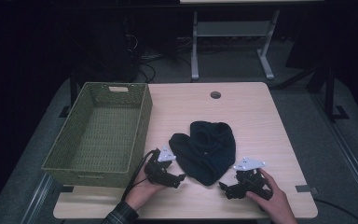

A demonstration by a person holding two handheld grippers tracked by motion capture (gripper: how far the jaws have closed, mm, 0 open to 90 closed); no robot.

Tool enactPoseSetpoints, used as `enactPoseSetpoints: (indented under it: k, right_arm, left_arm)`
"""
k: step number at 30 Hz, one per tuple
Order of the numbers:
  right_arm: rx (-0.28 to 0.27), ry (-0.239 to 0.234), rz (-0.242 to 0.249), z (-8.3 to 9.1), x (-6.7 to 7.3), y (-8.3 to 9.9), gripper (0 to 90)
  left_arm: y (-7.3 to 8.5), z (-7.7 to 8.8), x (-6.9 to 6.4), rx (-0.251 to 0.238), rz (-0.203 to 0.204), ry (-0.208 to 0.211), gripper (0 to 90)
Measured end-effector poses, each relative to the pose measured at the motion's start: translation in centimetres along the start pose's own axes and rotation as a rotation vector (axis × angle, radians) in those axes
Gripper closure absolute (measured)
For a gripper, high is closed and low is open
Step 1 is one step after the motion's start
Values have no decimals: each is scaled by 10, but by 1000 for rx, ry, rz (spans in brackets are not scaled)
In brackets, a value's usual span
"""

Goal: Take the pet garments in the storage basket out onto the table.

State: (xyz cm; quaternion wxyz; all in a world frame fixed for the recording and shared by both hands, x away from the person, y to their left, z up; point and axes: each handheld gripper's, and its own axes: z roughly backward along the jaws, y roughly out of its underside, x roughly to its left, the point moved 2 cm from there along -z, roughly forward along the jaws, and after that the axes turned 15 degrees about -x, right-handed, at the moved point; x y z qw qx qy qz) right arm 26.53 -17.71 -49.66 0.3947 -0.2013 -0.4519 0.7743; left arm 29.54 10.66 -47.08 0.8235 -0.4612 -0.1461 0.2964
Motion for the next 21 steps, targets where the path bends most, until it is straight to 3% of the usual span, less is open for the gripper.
enactPoseSetpoints:
  k: [9, 12, 16, 21]
  right_arm:
    - [0, 0, 0, 0, 0, 0, 0]
    - [-1, 1, 0, 0, 0, 0, 0]
    - [0, 0, 0, 0, 0, 0, 0]
    - [-1, 0, 0, 0, 0, 0, 0]
  left_arm:
    - [11, -5, -2, 62, -36, -16, 132]
    - [14, -5, -2, 42, -39, -11, 128]
    - [21, -4, 0, -38, -46, 4, 128]
    - [21, -5, 1, -49, -46, 12, 129]
